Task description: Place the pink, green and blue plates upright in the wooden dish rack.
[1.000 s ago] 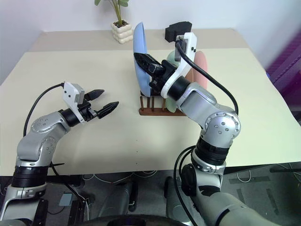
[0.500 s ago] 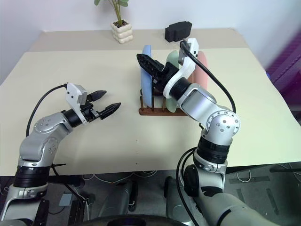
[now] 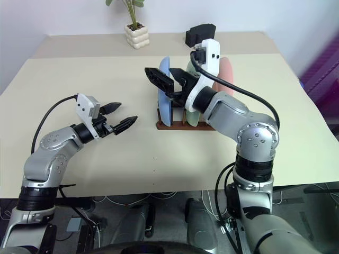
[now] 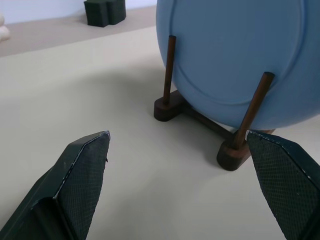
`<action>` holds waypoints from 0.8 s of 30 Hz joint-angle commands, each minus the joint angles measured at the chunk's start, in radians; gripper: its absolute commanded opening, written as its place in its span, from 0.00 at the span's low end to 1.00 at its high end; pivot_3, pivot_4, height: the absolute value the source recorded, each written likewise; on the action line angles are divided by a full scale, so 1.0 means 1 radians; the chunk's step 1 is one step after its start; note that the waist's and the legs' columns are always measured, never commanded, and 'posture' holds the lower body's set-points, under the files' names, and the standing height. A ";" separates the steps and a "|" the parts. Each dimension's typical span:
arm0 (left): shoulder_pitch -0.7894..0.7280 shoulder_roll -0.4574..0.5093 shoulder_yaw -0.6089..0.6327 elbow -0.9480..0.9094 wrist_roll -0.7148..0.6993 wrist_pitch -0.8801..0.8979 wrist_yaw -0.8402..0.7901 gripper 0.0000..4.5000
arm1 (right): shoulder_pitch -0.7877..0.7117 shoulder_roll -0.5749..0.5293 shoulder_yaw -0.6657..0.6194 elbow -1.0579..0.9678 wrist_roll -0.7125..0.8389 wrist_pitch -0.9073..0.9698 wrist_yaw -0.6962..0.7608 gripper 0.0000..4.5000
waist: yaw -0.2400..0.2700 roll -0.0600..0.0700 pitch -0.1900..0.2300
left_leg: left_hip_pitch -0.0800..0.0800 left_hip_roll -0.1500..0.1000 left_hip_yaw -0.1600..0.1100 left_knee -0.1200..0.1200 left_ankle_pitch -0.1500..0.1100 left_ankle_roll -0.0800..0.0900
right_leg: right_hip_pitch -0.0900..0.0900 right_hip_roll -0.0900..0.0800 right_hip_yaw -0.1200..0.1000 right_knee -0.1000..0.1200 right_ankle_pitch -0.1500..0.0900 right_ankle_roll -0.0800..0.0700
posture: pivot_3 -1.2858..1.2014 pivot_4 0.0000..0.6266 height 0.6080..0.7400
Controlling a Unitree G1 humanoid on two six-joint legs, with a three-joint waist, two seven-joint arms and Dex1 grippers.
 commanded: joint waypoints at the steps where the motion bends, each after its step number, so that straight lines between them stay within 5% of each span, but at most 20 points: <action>1: -0.007 -0.004 0.004 -0.027 0.000 -0.021 -0.003 1.00 | -0.053 -0.065 0.026 -0.076 -0.076 -0.057 0.085 0.99 | 0.000 0.000 0.000 | 0.000 0.000 0.000 0.000 0.000 0.000 | 0.000 0.000 0.000 0.000 0.000 0.000 | 0.52 0.24 0.97; 6: -0.013 -0.016 -0.003 -0.010 0.011 -0.031 -0.001 1.00 | -0.055 -0.290 0.020 -0.175 -0.260 -0.194 0.301 0.99 | 0.007 0.000 0.000 | -0.001 -0.001 0.000 0.000 0.000 0.000 | 0.000 0.000 0.000 -0.002 0.000 0.000 | 0.52 0.24 0.97; 12: -0.016 -0.034 -0.018 0.029 0.036 -0.059 -0.005 1.00 | 0.199 -0.502 -0.253 -0.137 -0.362 -0.313 0.445 0.99 | 0.013 -0.002 -0.001 | -0.001 -0.003 0.000 -0.001 0.000 0.000 | 0.002 -0.002 0.000 -0.005 -0.001 0.001 | 0.52 0.24 0.97; 17: -0.037 -0.056 -0.038 0.094 0.062 -0.097 -0.006 1.00 | 0.459 -0.511 -0.483 -0.055 -0.424 -0.391 0.510 0.99 | 0.012 -0.002 -0.001 | 0.000 -0.003 0.002 -0.001 0.000 0.000 | 0.002 -0.002 0.002 -0.004 -0.001 0.001 | 0.52 0.24 0.97; 24: -0.056 -0.077 -0.054 0.220 0.135 -0.185 0.009 1.00 | 0.756 -0.392 -0.468 0.010 -0.526 -0.558 0.618 0.99 | 0.004 -0.001 -0.001 | 0.002 -0.002 0.003 -0.001 0.000 0.000 | 0.002 0.000 0.003 -0.003 -0.001 0.000 | 0.52 0.24 0.97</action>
